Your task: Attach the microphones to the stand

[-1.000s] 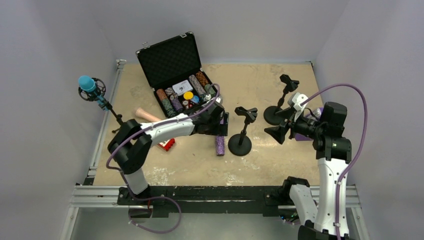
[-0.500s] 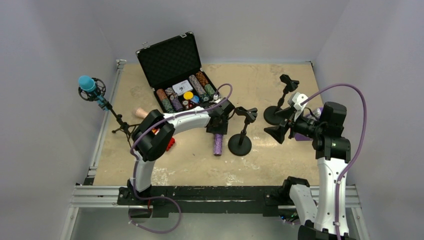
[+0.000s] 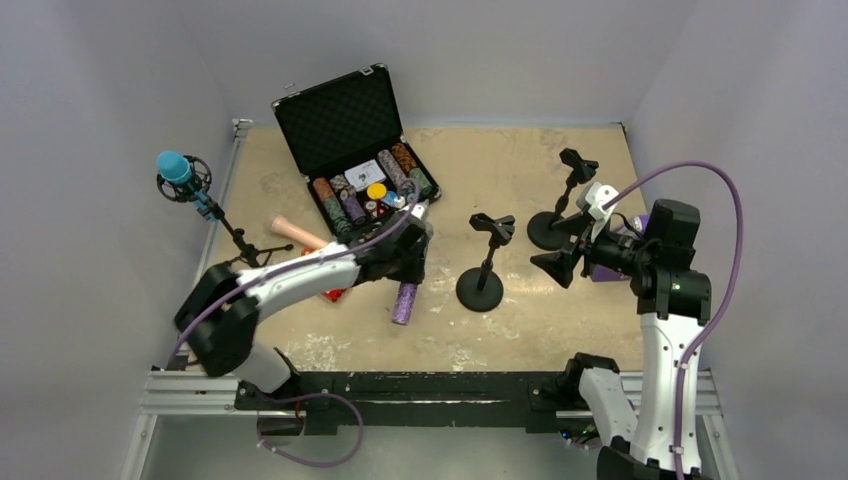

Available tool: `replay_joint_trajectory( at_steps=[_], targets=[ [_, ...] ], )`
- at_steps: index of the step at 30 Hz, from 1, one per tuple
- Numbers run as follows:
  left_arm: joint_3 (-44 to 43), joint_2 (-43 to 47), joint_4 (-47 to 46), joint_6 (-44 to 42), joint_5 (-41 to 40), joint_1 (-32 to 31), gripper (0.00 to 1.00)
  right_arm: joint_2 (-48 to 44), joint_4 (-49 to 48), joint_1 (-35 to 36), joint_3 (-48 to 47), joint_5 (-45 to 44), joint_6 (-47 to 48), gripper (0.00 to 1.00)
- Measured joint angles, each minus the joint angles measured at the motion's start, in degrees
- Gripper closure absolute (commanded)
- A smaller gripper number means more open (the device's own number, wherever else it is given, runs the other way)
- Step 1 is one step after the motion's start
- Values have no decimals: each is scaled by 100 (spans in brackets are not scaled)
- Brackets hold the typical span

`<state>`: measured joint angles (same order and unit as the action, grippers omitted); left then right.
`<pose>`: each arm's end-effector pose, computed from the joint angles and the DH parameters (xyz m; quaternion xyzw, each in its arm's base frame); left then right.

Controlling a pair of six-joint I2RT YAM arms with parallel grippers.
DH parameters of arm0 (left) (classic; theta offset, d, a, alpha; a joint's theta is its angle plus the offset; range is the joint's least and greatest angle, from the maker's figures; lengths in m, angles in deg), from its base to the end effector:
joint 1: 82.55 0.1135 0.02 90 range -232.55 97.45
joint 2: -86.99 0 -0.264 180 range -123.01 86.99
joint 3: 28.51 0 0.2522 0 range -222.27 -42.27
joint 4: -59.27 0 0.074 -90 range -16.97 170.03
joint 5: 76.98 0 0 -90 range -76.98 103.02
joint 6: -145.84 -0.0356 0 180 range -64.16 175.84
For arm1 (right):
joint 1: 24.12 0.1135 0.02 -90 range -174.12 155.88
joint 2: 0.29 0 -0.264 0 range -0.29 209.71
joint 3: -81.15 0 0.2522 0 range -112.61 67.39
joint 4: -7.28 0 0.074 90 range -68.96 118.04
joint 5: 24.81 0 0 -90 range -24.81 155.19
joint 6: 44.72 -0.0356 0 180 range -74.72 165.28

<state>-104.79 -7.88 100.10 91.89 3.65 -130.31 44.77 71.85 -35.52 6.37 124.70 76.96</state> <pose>0.2308 -0.2456 0.2022 0.0766 0.9586 -0.1169 0.2482 0.1316 0.0048 0.3728 -0.3616 0.7171 0.2616 0.5353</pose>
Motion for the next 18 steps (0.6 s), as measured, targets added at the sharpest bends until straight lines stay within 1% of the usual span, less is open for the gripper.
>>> replay_joint_trajectory(
  at_steps=[5,8,11,14,18],
  targets=[
    [1370,2500,-791,-426,323,0,100,131,476,0,-660,-22,284,17],
    [1987,3748,-1257,-710,577,0,100,177,743,-2,-1049,-59,417,17],
    [2396,4763,-1460,-990,811,0,100,199,1027,-2,-1390,-127,546,17],
    [2603,5689,-1683,-1298,1069,0,100,247,1311,-2,-1740,-155,686,17],
    [2511,6266,-2076,-1558,1377,0,100,380,1749,-2,-2194,-101,907,18]
  ],
)
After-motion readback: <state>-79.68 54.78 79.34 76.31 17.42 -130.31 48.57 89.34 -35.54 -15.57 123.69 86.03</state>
